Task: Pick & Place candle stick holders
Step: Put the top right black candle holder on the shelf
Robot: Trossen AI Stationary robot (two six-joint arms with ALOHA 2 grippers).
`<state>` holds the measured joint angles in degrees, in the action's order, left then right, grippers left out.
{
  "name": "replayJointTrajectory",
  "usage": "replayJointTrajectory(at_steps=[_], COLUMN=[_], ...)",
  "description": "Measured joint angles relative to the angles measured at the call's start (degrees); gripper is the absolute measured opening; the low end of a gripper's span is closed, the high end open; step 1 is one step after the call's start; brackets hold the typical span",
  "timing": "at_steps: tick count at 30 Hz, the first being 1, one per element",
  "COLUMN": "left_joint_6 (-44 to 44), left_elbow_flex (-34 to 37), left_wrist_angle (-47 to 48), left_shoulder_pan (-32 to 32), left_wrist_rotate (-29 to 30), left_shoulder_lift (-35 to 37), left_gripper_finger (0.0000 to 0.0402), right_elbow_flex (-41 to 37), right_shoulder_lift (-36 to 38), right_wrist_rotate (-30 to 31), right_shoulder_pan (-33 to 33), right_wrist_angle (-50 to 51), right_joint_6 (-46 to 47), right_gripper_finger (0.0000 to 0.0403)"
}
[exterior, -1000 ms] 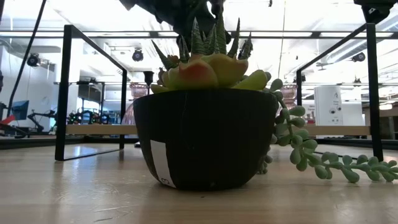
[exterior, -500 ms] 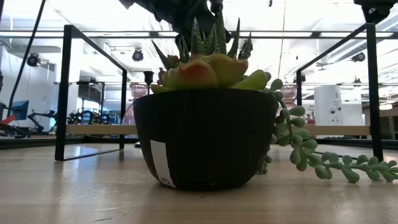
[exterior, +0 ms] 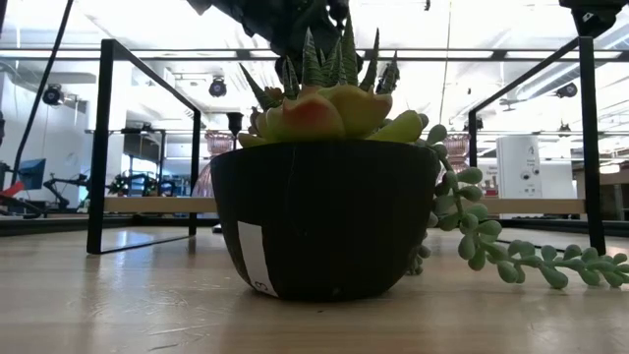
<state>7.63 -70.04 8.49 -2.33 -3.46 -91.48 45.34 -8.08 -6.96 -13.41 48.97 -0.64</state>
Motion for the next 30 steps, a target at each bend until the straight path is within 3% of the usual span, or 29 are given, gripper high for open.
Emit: replayJointTrajectory(at_steps=[5, 19, 30], left_joint_6=[0.0, -0.2, -1.7], left_elbow_flex=[0.0, -0.6, -5.1], left_wrist_angle=[-0.1, -1.5, 1.9], left_shoulder_pan=[0.0, 0.0, -0.4], left_wrist_rotate=[0.1, 0.2, 1.9], left_shoulder_lift=[0.0, 0.3, 1.8], left_gripper_finger=[0.0066, 0.0202, 0.0246], right_elbow_flex=[0.0, 0.0, 0.0], right_shoulder_lift=[0.0, 0.0, 0.0], right_wrist_rotate=[0.0, 0.0, 0.0], right_shoulder_pan=[0.0, 0.0, 0.0], right_wrist_angle=[0.0, 0.0, 0.0], right_joint_6=[0.0, 0.0, 0.0], right_gripper_finger=[0.0008, 0.0008, 0.0008])
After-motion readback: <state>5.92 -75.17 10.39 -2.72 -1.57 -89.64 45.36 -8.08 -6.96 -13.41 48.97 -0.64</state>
